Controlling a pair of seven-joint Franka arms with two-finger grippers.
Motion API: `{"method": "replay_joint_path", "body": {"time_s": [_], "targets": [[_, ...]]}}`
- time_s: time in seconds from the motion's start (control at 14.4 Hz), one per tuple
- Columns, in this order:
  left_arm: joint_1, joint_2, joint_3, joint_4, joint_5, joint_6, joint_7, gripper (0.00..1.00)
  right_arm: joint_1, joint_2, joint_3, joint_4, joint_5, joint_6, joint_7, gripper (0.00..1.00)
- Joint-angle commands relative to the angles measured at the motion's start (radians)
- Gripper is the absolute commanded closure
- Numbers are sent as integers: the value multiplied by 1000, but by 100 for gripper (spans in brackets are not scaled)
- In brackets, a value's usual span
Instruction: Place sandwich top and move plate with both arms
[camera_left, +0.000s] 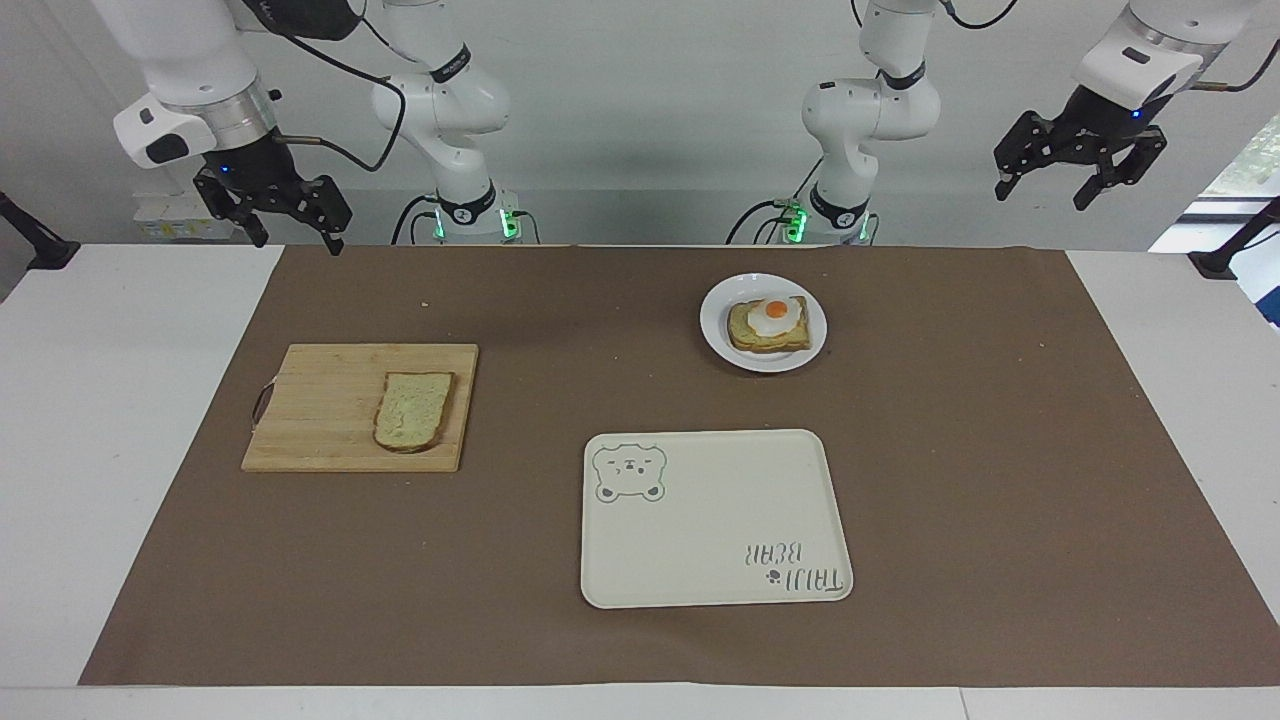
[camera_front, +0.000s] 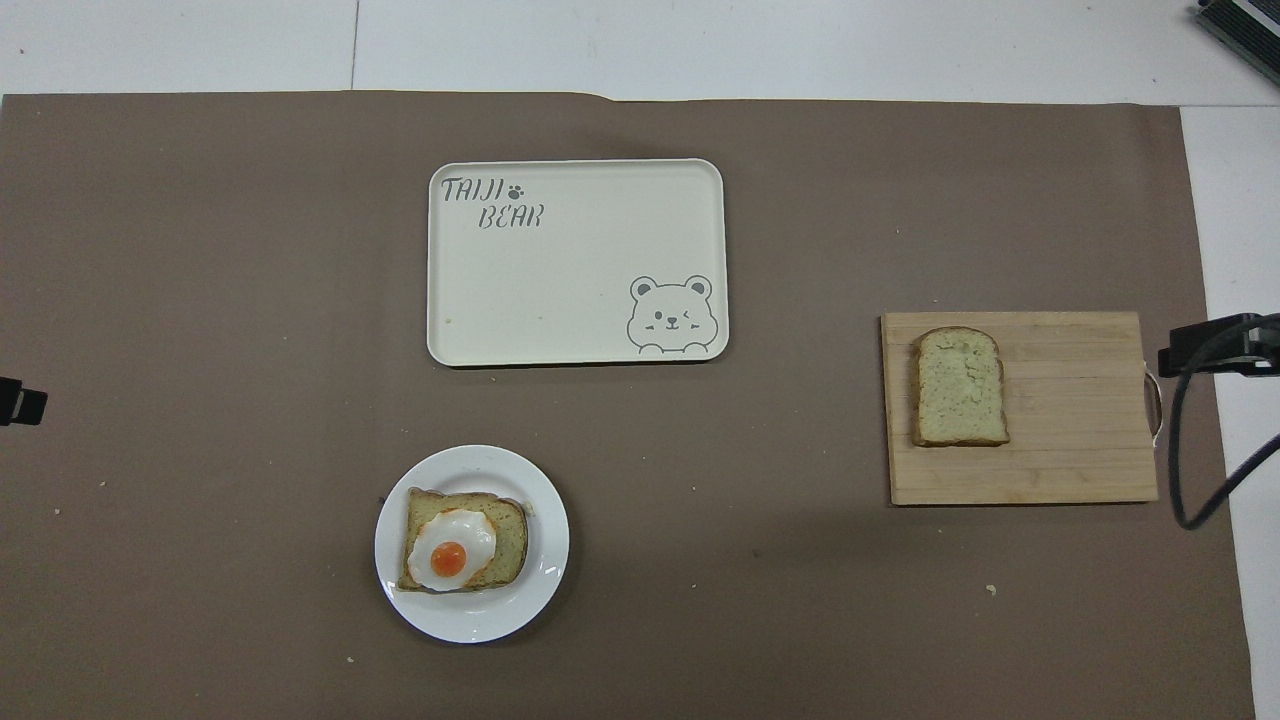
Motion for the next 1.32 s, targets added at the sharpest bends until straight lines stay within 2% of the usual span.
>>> {"method": "replay_joint_path", "body": {"time_s": [0.0, 0.21, 0.35, 0.69, 0.83, 1.25], "targets": [[6, -27, 0, -34, -10, 24, -2, 0, -18, -23, 9, -50, 13, 26, -18, 0], [-2, -26, 0, -34, -10, 31, -9, 0, -18, -38, 9, -90, 14, 66, -30, 0], [-2, -27, -2, -36, -10, 30, -9, 0, -18, -32, 7, -122, 54, 147, -32, 0], [-2, -24, -2, -27, -10, 28, -8, 0, -18, -20, 9, -201, 66, 245, -32, 0], [-2, -24, 0, -27, -10, 19, -6, 0, -18, -15, 7, -242, 112, 305, -32, 0], [12, -26, 0, -27, -10, 16, -6, 0, -21, 77, 7, -264, 141, 442, -40, 0]]}}
